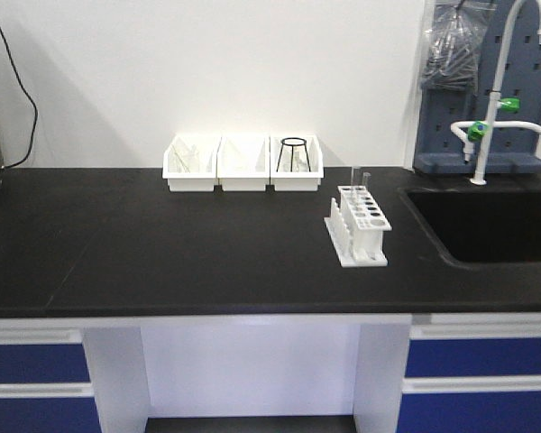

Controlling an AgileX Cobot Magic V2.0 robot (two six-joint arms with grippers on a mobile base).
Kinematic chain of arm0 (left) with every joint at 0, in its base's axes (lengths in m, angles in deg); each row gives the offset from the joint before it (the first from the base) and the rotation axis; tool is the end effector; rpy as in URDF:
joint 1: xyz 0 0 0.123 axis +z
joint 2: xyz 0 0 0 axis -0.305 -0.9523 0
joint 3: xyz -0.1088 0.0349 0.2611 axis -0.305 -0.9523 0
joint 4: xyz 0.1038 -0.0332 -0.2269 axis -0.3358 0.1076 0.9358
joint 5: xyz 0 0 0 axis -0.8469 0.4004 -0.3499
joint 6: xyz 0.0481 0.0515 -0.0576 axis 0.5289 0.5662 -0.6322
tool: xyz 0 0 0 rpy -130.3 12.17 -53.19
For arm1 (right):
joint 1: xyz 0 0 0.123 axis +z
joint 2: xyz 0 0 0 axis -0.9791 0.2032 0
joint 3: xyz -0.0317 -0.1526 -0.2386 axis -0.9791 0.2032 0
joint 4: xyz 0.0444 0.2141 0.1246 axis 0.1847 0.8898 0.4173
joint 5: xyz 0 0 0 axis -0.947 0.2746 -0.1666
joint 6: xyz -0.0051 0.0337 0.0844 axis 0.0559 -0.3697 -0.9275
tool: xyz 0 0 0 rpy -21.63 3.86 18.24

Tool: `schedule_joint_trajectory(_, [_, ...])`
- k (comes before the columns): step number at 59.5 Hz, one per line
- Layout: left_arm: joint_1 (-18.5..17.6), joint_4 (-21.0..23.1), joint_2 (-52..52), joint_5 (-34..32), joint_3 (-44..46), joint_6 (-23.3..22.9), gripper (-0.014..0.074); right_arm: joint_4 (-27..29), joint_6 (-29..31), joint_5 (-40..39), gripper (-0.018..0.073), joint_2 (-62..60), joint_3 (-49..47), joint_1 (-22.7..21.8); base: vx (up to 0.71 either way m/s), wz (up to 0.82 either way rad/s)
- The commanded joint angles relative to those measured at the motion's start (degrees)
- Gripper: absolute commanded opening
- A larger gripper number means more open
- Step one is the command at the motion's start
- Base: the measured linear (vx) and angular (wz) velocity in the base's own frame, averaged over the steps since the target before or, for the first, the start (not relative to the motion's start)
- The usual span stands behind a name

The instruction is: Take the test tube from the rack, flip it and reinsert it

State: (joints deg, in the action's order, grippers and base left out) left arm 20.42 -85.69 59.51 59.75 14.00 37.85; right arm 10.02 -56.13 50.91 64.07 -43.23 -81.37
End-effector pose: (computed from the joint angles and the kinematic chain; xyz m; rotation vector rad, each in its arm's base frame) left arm 0.0548 0.0038 0.1802 -0.1546 1.7505 -0.0424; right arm 0.0568 -0.0031 0.1943 0.0780 1.6032 -0.0099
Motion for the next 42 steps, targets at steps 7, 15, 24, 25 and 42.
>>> schedule_joint_trajectory(7, [-0.48,0.26,0.65,-4.54,-0.12,-0.03,-0.0006,-0.11,0.15,-4.87,-0.0012,-0.60,0.07,-0.34,0.50,0.08])
schedule_joint_trajectory(15, [-0.48,0.26,0.65,-4.54,-0.12,-0.03,-0.0006,-0.11,0.15,-4.87,-0.0012,-0.60,0.07,-0.34,0.50,0.07])
schedule_joint_trajectory(24, [-0.48,0.26,0.65,-4.54,-0.12,-0.03,-0.0006,-0.11,0.15,-4.87,-0.0012,-0.60,0.07,-0.34,0.50,0.05])
schedule_joint_trajectory(25, [-0.48,0.26,0.65,-4.54,-0.12,-0.03,-0.0006,-0.11,0.15,-4.87,-0.0012,-0.60,0.07,-0.34,0.49,0.03])
schedule_joint_trajectory(42, [-0.48,0.26,0.65,-4.54,-0.12,-0.03,-0.0006,-0.11,0.15,-4.87,-0.0012,-0.60,0.07,-0.34,0.47,-0.01])
